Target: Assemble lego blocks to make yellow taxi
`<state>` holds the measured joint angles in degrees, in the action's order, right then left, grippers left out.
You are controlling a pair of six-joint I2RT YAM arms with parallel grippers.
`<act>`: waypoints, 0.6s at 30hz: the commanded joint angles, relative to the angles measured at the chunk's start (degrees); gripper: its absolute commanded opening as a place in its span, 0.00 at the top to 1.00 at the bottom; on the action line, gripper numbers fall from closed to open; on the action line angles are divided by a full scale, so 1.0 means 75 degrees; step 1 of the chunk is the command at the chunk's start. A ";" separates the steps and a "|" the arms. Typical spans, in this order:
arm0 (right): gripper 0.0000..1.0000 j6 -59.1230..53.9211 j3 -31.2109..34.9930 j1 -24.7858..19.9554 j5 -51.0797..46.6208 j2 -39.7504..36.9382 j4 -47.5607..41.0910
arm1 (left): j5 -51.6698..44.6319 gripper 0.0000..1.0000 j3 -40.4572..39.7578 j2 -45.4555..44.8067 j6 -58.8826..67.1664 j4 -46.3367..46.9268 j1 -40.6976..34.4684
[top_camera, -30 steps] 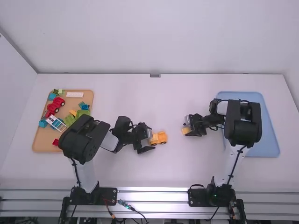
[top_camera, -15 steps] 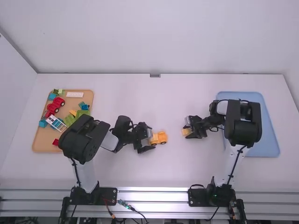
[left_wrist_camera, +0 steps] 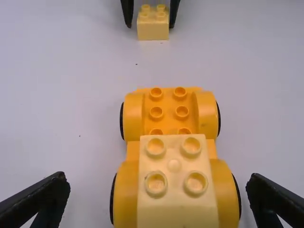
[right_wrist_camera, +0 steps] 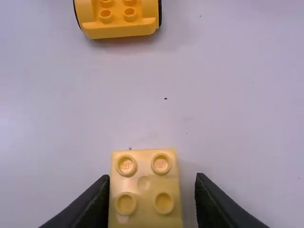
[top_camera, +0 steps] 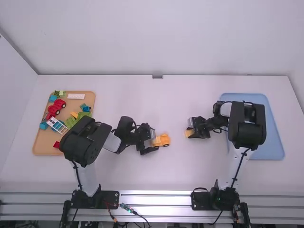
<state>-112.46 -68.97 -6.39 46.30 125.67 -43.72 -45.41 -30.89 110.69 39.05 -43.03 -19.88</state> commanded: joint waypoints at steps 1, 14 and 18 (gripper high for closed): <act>0.59 0.0087 -0.0017 0.0003 0.0052 0.0108 -0.0061 | -0.0198 0.01 0.0050 0.0044 0.0069 -0.0115 -0.0030; 0.72 0.0201 -0.0015 0.0093 0.0119 0.0108 -0.0058 | -0.0219 0.01 0.0256 0.0044 0.0063 -0.0433 -0.0030; 0.76 0.0149 -0.0213 0.0169 0.0259 0.0108 -0.0414 | -0.0198 0.01 0.0254 0.0044 0.0066 -0.0374 -0.0030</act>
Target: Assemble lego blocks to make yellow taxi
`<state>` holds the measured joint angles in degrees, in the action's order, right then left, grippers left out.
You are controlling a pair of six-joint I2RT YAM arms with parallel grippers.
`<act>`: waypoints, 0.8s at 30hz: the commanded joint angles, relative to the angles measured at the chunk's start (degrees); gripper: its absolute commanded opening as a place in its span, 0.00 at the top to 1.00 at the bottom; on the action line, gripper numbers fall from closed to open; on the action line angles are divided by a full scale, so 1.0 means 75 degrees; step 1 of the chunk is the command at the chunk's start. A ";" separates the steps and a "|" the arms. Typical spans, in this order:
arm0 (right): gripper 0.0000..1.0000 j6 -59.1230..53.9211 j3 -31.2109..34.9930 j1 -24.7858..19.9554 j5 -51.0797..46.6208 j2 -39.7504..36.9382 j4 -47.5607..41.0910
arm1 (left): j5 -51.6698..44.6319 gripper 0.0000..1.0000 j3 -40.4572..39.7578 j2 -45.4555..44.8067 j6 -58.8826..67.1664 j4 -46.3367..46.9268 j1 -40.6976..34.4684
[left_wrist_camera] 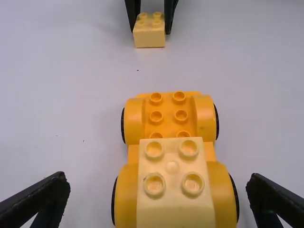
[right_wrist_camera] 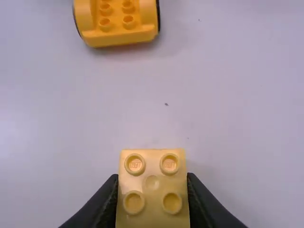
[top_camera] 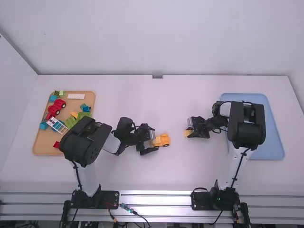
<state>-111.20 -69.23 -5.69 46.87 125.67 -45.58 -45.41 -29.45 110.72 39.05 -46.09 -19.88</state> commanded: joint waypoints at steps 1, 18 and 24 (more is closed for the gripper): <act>0.78 -0.0064 -0.0242 0.0067 0.0178 0.0108 -0.0289 | -0.0210 0.01 0.0044 0.0041 0.0066 0.0101 -0.0030; 0.87 -0.0201 -0.0825 0.0638 0.1122 0.0108 -0.1177 | -0.0256 0.07 -0.0391 0.0041 0.0069 0.0893 -0.0097; 0.89 0.0254 -0.0886 0.1084 0.1139 0.0108 -0.0968 | -0.0233 0.09 -0.0367 0.0041 0.0069 0.0952 -0.0085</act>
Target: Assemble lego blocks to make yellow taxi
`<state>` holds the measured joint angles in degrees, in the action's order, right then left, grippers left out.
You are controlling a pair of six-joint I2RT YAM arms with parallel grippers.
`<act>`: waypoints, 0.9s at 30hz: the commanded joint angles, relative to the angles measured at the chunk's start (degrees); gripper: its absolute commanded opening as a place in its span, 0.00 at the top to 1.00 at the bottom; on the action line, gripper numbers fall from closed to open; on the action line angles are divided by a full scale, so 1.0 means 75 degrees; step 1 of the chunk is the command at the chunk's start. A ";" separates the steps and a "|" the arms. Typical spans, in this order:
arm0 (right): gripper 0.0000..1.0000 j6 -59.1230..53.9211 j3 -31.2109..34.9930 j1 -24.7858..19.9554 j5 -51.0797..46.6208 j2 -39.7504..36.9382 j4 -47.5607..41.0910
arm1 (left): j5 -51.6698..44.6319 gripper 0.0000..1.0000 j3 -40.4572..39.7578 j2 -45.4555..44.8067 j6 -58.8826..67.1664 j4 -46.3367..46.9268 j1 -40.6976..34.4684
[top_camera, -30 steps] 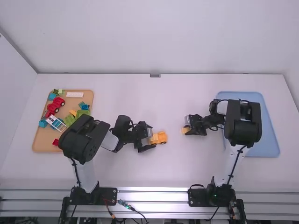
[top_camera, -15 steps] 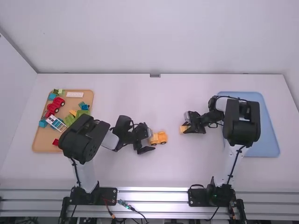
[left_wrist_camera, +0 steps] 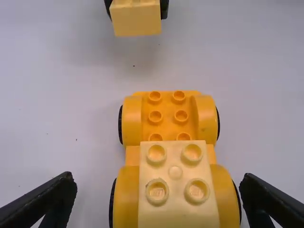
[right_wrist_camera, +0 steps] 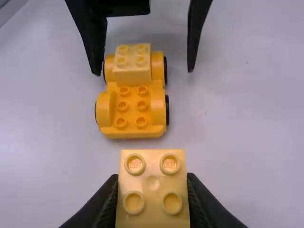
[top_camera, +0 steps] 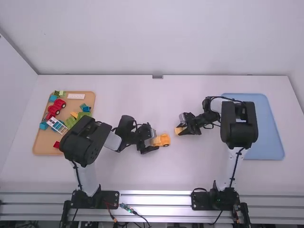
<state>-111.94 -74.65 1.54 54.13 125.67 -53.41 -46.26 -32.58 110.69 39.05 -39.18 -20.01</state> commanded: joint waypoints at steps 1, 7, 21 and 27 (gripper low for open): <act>0.89 0.0466 -0.0154 0.0152 0.0175 0.0108 0.0125 | -0.0114 0.09 0.0044 0.0044 0.0069 0.0042 -0.0071; 0.91 0.0755 -0.0157 0.0393 0.0201 0.0102 0.0271 | -0.0079 0.10 0.0050 0.0047 0.0125 0.0054 -0.0225; 0.93 0.0842 -0.0152 0.0414 0.0469 0.0056 0.0259 | 0.0498 0.25 0.0052 0.0047 0.0069 0.0057 -0.0391; 0.94 0.0895 -0.0149 0.0399 0.0405 -0.0137 0.0233 | 0.0498 0.33 0.0044 0.0047 0.0104 0.0031 -0.0368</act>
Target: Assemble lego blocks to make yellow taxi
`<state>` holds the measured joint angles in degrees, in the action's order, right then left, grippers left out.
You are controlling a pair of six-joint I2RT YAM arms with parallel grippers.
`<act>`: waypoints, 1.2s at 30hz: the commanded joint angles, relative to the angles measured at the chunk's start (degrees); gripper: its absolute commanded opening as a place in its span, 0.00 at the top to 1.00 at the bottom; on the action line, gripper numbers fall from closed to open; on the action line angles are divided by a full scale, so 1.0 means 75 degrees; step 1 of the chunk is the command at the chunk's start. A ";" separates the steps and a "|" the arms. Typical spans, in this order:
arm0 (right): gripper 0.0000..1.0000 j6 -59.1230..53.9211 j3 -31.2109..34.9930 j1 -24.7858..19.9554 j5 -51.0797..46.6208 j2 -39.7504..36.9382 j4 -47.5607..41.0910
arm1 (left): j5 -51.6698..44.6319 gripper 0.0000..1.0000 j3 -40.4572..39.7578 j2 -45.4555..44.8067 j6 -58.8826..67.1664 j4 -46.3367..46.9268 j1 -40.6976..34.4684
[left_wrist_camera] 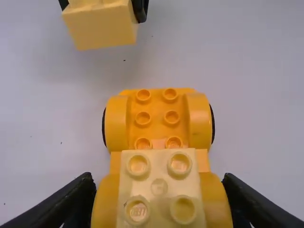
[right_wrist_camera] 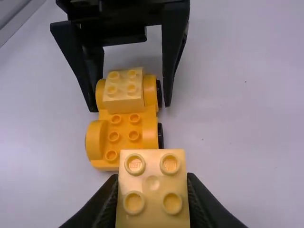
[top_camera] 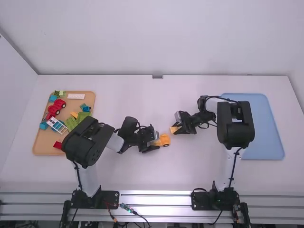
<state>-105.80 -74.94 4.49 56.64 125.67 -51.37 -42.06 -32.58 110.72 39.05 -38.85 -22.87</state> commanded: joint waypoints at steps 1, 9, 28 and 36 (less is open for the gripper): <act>0.94 0.0082 -0.0111 0.0017 0.0073 -0.0143 -0.0038 | -0.0061 0.35 0.0047 0.0044 0.0157 -0.0007 0.0020; 0.95 0.0137 -0.0108 0.0131 0.0303 -0.0151 -0.0041 | 0.0481 0.50 0.0047 0.0044 0.0125 -0.0147 0.0026; 1.00 0.0854 -0.0114 0.0335 0.0414 -0.0201 0.0216 | 0.0358 0.83 -0.1154 0.0047 0.1209 0.2074 0.0020; 1.00 0.1265 0.0003 0.0525 0.0379 -0.0201 0.0662 | 0.0329 0.92 -0.1116 0.0431 0.0664 0.1266 0.0026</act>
<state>-98.61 -74.94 7.70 58.57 125.67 -47.37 -39.62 -40.93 112.14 45.50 -29.32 -22.68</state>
